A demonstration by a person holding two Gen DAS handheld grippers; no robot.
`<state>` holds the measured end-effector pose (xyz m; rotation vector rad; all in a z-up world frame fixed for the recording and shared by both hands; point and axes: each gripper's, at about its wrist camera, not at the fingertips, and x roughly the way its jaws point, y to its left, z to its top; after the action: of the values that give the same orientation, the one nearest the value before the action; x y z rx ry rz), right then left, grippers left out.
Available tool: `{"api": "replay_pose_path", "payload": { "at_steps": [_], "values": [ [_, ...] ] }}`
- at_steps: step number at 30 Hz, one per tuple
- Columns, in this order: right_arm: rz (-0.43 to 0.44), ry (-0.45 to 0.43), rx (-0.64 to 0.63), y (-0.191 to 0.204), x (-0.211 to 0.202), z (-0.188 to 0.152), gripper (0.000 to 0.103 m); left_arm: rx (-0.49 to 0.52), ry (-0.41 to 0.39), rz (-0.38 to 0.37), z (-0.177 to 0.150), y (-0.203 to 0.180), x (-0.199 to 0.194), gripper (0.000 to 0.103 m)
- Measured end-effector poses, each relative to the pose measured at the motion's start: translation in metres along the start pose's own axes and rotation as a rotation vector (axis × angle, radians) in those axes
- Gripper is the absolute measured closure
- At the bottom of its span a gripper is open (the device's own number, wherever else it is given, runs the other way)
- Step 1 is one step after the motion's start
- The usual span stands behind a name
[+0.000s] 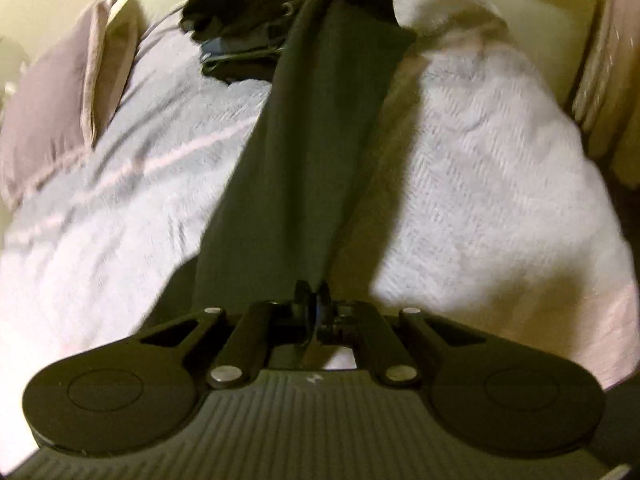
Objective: Fold clothes
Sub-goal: 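Grasp the sweater edge with the left gripper while the right gripper grasps the hem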
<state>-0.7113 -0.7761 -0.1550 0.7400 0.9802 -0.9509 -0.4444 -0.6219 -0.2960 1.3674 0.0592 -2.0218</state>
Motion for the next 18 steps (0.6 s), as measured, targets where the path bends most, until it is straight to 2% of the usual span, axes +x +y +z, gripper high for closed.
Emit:
{"api": "replay_pose_path", "payload": {
  "at_steps": [3,4,5,6,7,8,10,12,16,17,18],
  "values": [
    [0.008,0.063,-0.036,-0.001,0.011,-0.010,0.100,-0.069,0.026,-0.093,-0.004,0.010,-0.005,0.093],
    [0.012,0.082,-0.041,0.001,0.015,-0.016,0.100,-0.101,0.026,-0.150,-0.006,0.017,-0.009,0.083],
    [0.015,0.101,-0.046,0.003,0.019,-0.021,0.100,-0.136,0.008,-0.227,-0.008,0.026,-0.016,0.068],
    [0.016,0.120,-0.039,0.003,0.022,-0.027,0.100,-0.154,-0.018,-0.275,-0.011,0.036,-0.023,0.065],
    [0.015,0.140,-0.035,0.004,0.024,-0.035,0.100,-0.159,-0.044,-0.283,-0.013,0.046,-0.029,0.064],
    [0.017,0.162,-0.034,0.004,0.027,-0.041,0.100,-0.164,-0.062,-0.279,-0.015,0.057,-0.034,0.064],
    [0.025,0.207,-0.035,0.007,0.033,-0.053,0.100,-0.179,-0.058,-0.221,-0.019,0.084,-0.031,0.065],
    [0.032,0.223,-0.025,0.008,0.037,-0.062,0.100,-0.184,-0.023,-0.138,-0.022,0.115,-0.017,0.065],
    [0.022,0.205,-0.006,0.004,0.037,-0.065,0.100,-0.138,0.086,-0.064,-0.024,0.165,0.031,0.065],
    [0.019,0.201,-0.007,0.005,0.038,-0.065,0.100,-0.132,0.107,-0.063,-0.025,0.175,0.043,0.065],
    [0.020,0.197,-0.004,0.005,0.037,-0.063,0.100,-0.137,0.119,-0.095,-0.026,0.182,0.054,0.065]
  ]
}}
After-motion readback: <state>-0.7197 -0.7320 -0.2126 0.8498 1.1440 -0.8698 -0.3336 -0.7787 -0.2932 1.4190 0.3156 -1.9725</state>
